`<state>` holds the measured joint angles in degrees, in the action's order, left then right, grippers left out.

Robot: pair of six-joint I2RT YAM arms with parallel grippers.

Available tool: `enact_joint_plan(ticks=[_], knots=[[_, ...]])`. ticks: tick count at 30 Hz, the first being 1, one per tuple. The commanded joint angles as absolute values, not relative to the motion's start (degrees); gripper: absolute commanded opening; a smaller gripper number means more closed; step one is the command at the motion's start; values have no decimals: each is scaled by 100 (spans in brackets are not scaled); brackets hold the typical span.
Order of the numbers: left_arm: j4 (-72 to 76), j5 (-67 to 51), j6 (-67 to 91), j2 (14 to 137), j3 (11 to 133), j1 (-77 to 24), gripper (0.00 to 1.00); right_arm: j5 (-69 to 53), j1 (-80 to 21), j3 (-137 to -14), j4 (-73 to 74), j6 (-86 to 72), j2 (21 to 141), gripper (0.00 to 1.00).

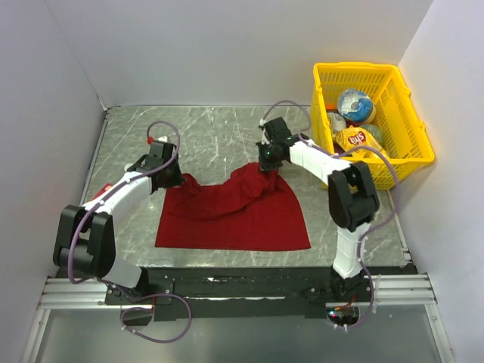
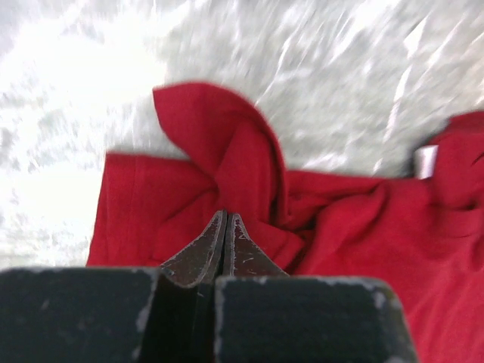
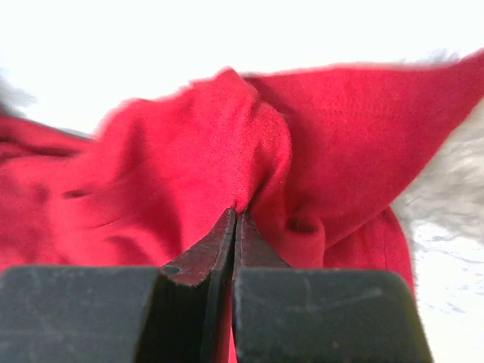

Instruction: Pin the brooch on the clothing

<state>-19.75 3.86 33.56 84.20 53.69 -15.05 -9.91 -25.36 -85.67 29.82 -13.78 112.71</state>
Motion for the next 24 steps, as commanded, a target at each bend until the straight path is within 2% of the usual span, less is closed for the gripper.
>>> enact_joint_plan(ticks=[1, 8, 12, 14, 17, 18, 19, 20, 21, 22, 24], knots=[[-2135, 729, 3287, 8121, 6072, -1521, 1, -958, -2549, -8324, 2067, -1476, 9828, 0], [-2110, 958, 3462, 7000, 5767, -1521, 1, -1160, -2549, -6191, 214, -1940, 7632, 0], [-1934, 1081, 3901, 5803, 4766, -1538, 1, -1274, -2558, -3695, -1044, -2609, 6017, 0], [-2064, 1247, 4314, 5128, 4159, -1556, 1, -1257, -2584, -2905, -968, -2960, 5635, 0], [-2372, 1389, 4877, 4485, 3596, -1547, 1, -1160, -2707, -2523, -294, -3233, 5248, 0], [-2373, 1363, 4965, 4395, 3473, -1547, 6, -1151, -2716, -2540, -38, -3252, 5256, 11], [-2443, 1284, 5070, 4360, 3350, -1547, 48, -1108, -2768, -2592, 217, -3287, 5273, 34], [-2600, 1283, 5123, 4351, 3323, -1547, 65, -1073, -2769, -2697, 550, -3278, 5291, 41], [-2680, 1309, 5150, 4368, 3314, -1547, 89, -977, -2760, -2759, 684, -3244, 5291, 48], [-2724, 1370, 5211, 4394, 3331, -1547, 96, -897, -2777, -2812, 729, -3191, 5291, 58], [-2664, 1573, 5160, 4526, 3401, -1547, 96, -634, -2777, -3058, 843, -3007, 5273, 62]])
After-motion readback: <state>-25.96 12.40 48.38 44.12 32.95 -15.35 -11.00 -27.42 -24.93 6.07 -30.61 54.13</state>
